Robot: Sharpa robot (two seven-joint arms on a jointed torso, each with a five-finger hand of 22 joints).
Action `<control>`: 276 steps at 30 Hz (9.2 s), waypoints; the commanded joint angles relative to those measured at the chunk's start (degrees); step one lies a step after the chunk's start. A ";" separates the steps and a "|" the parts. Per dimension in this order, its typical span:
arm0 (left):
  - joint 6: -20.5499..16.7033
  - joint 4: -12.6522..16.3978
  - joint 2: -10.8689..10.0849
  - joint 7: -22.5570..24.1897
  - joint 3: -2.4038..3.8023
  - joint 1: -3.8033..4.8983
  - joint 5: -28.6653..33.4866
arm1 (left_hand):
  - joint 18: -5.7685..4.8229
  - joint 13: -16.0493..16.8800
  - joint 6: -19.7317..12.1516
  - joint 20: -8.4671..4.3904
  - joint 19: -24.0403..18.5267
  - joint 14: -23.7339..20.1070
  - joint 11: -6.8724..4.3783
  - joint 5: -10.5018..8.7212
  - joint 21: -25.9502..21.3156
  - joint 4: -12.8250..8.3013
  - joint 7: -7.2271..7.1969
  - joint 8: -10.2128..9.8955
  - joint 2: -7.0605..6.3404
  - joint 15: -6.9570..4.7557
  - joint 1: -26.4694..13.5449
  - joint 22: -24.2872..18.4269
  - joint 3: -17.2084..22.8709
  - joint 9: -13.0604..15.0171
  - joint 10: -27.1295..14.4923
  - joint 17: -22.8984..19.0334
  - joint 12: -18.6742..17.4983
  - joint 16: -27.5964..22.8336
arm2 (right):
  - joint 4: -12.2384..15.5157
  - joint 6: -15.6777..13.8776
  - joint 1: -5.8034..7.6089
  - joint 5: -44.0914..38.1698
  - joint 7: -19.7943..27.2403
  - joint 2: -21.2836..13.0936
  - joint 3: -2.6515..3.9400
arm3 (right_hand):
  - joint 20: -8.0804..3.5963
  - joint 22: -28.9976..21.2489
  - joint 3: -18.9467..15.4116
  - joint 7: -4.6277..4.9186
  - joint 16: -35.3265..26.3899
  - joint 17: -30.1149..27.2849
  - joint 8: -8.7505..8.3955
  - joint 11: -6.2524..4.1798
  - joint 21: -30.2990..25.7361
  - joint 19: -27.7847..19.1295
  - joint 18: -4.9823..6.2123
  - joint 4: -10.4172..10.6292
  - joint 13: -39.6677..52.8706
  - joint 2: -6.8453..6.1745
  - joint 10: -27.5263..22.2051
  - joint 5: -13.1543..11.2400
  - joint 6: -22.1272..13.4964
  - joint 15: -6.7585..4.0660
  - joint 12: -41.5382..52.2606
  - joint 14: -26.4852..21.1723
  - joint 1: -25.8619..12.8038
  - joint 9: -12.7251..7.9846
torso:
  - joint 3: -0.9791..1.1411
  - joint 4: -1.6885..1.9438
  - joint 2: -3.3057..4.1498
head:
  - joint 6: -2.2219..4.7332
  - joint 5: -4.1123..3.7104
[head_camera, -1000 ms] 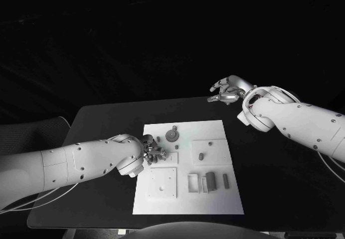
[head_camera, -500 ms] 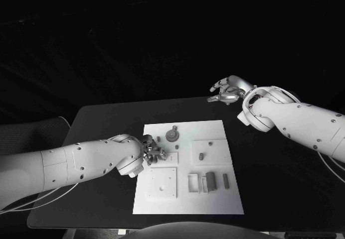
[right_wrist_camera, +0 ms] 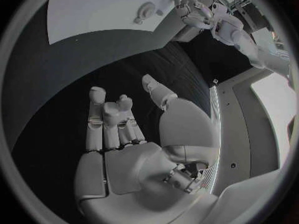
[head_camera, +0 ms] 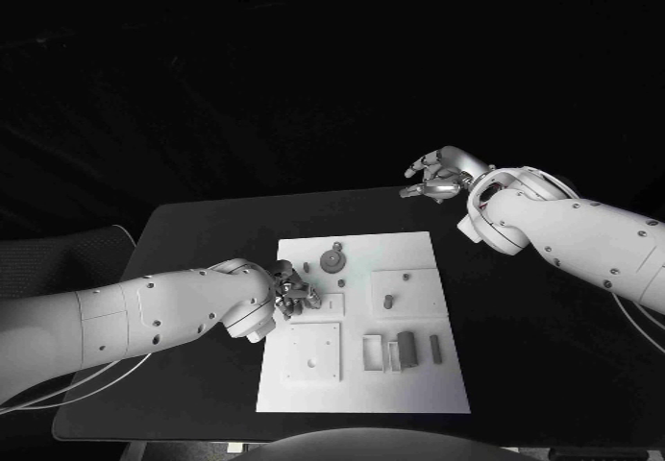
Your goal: Assemble the parts on the task board
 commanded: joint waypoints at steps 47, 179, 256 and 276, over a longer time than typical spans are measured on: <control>30.16 -9.33 6.90 -8.43 0.07 8.99 8.35 | 0.40 0.09 0.94 -0.55 -1.25 -1.70 -1.78 1.50 2.83 -0.59 -0.84 -0.80 4.00 -0.55 3.42 1.48 -0.71 3.82 -3.29 -1.59 3.78 4.29 | -0.68 1.25 -0.14 -0.03 0.04 0.62 0.03 | -0.54 1.01 -0.03 0.97 0.38 -0.12 0.26 -0.09 -0.16 -0.03 0.78 0.37 -0.21 -0.11 -0.40 0.19 0.00 0.11 0.31 -0.22 -0.53 -0.06 | 0.05 -0.02 -0.01 | 0.30 0.10; 39.69 -22.51 15.00 -10.93 -0.04 6.65 5.15 | 0.58 -1.27 1.48 -1.14 -3.29 -4.04 -1.93 -1.64 9.21 -0.61 -0.79 -5.22 5.65 -1.17 2.62 1.41 -0.31 7.34 -5.52 -6.14 10.96 12.51 | -0.68 1.43 -0.13 -0.16 -0.30 0.84 0.03 | -0.54 1.03 -0.05 1.00 0.44 -0.22 0.40 -0.06 -0.18 -0.07 0.78 0.28 -0.55 -0.13 -0.50 0.19 -0.12 0.14 0.57 -0.29 -0.26 -0.08 | -0.04 0.01 0.02 | -1.48 -0.04; 29.37 -18.70 12.32 -8.79 -0.02 6.17 3.73 | 0.65 -1.64 2.13 -1.43 -3.15 -3.84 -2.18 -1.83 10.52 -0.56 -1.01 -5.70 5.30 -1.48 2.70 1.36 -0.26 7.86 -5.34 -7.12 12.46 13.94 | -0.34 1.84 -0.13 -0.31 -0.39 0.35 0.03 | -0.51 1.03 -0.14 1.00 0.48 -0.29 0.51 -0.06 -0.20 -0.09 0.78 0.45 -0.74 -0.11 -0.55 0.18 -0.12 0.15 0.71 -0.31 -0.44 -0.08 | 0.00 0.02 -0.01 | -1.34 -0.01; 31.72 -18.08 12.26 -9.18 -0.02 6.16 4.21 | 0.58 -1.95 2.65 -1.45 -3.16 -3.92 -2.25 -1.43 10.83 0.03 -1.11 -6.12 3.16 -1.46 1.44 1.24 -1.37 7.93 -5.48 -7.90 13.03 14.41 | -0.25 1.91 -0.13 -0.31 -0.41 0.22 0.02 | -0.51 1.03 -0.15 1.00 0.48 -0.31 0.53 -0.06 -0.21 -0.10 0.78 0.48 -0.79 -0.12 -0.57 0.18 -0.13 0.14 0.74 -0.32 -0.46 -0.08 | 0.01 0.02 -0.01 | -1.45 -0.09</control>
